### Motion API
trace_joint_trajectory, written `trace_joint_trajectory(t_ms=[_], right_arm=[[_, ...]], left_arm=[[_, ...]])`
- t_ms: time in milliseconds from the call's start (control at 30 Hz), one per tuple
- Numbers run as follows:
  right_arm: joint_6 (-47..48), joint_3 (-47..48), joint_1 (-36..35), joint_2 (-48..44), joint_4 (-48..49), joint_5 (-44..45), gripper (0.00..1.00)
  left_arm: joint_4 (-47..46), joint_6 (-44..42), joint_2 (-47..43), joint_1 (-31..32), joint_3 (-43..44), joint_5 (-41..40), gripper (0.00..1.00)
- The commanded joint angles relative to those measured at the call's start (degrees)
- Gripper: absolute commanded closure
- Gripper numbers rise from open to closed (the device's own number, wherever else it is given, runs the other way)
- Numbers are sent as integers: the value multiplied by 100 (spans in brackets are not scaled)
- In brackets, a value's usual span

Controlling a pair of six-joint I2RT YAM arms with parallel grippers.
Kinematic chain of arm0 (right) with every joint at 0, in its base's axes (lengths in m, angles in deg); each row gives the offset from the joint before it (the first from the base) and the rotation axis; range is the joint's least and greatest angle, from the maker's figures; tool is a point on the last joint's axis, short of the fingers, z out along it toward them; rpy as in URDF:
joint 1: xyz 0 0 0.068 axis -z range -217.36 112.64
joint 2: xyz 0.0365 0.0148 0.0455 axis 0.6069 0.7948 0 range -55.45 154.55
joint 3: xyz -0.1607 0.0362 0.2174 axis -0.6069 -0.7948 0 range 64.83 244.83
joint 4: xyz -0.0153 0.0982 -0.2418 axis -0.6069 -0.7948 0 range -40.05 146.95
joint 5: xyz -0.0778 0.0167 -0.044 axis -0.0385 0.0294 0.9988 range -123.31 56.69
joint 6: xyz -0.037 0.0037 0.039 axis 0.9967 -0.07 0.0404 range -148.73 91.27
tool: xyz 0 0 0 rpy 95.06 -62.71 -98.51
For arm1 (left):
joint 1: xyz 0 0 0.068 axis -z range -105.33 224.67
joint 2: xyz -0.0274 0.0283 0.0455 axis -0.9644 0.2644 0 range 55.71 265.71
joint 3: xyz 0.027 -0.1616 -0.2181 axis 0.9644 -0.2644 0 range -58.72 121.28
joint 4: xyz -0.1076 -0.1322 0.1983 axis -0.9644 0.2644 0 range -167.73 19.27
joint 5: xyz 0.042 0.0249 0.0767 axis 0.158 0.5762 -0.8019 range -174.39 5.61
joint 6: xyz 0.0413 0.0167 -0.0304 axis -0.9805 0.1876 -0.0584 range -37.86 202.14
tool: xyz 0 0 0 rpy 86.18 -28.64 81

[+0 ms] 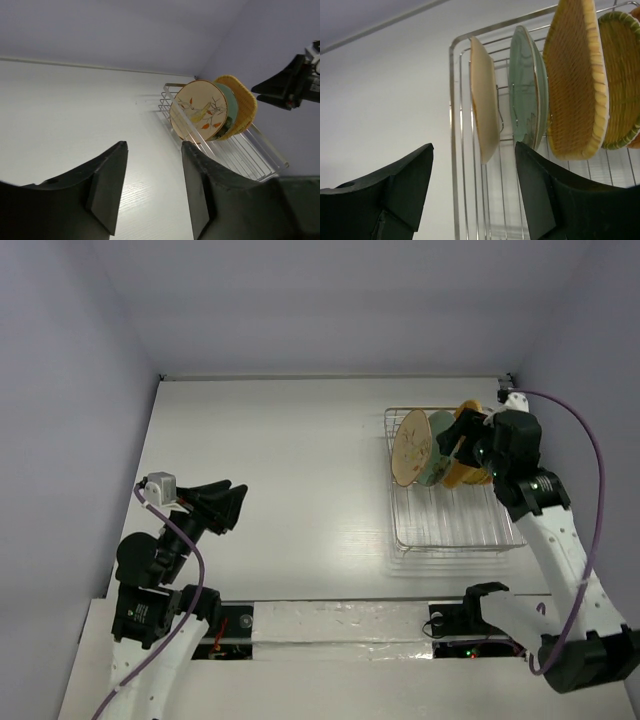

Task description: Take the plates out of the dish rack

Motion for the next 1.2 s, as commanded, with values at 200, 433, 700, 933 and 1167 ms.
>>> trace_joint_trajectory(t_ms=[200,433,700,933,1167], right_arm=[[223,775,-485,1610,418,1176,30],[311,1066,-538,2463,392,1625,41],[505,1751,-1091,3220,-232,2863,60],[601,2244,-1329,3641,-645,3444,92],[943,3007,-1706,3826,-1076,4182,100]], left_arm=[[-269,47,-89,-16,-15,67,42],[-251,47,-142,36,-6,14,41],[-242,55,-150,37,-6,-21,41],[-207,55,-186,37,12,-73,41],[-207,47,-203,37,12,-91,41]])
